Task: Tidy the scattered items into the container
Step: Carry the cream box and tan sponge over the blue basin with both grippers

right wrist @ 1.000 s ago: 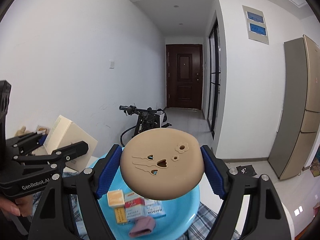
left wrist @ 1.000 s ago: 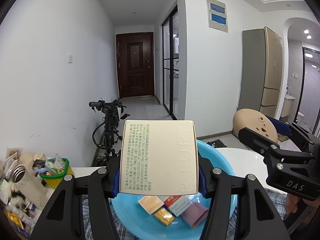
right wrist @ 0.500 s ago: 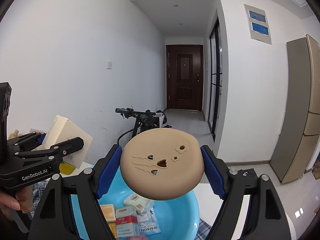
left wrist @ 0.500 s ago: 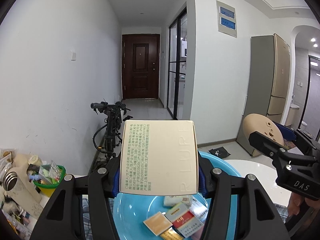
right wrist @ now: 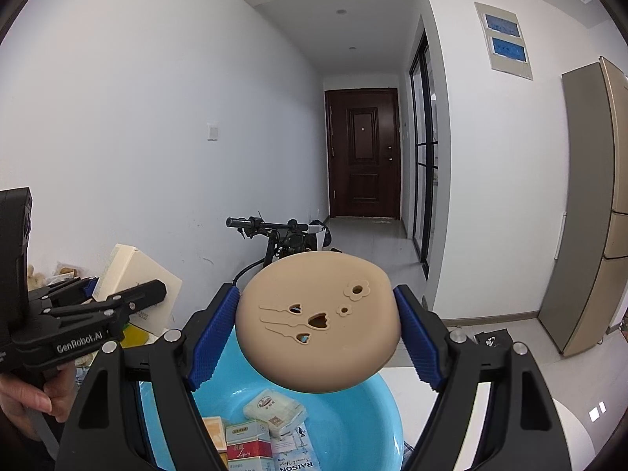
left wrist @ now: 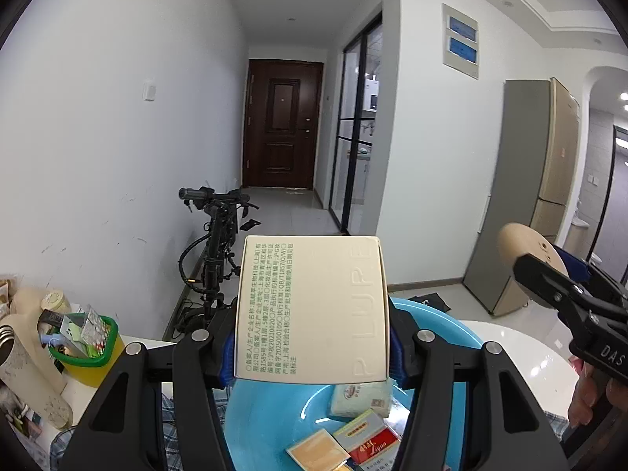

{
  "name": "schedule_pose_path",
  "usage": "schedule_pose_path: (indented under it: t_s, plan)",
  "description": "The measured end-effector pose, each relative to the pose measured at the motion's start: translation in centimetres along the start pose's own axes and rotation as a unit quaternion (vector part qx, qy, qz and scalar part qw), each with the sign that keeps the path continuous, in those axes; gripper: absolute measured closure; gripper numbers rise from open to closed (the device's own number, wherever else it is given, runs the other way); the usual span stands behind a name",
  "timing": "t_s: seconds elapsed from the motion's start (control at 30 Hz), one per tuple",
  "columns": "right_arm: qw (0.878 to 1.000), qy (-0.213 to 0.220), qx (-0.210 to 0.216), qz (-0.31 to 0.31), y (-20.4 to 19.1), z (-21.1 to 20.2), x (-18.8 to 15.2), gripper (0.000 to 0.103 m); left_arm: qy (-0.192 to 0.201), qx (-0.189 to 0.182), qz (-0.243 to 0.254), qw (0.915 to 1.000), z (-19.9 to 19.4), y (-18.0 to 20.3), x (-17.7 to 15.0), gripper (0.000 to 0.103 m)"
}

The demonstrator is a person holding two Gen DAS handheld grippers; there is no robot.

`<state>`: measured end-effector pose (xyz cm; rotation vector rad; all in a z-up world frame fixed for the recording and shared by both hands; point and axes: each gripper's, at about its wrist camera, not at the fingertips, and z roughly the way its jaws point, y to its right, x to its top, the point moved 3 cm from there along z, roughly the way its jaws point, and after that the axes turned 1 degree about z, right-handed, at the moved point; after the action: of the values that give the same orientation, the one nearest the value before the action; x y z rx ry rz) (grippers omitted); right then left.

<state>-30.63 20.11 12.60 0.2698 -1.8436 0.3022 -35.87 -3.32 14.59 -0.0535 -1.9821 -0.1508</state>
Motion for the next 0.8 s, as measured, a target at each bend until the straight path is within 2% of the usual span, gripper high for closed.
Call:
schedule_pose_path:
  t_s: [0.47, 0.8]
  plan:
    - [1.000, -0.009, 0.002, -0.003, 0.6, 0.9, -0.1, 0.025, -0.027, -0.014, 0.015, 0.9994, 1.9, 1.5, -0.8, 0.044]
    - [0.999, -0.039, -0.001, -0.004, 1.2, 2.9, -0.4, 0.025, -0.076, -0.024, 0.010, 0.9968, 5.1, 1.9, -2.1, 0.044]
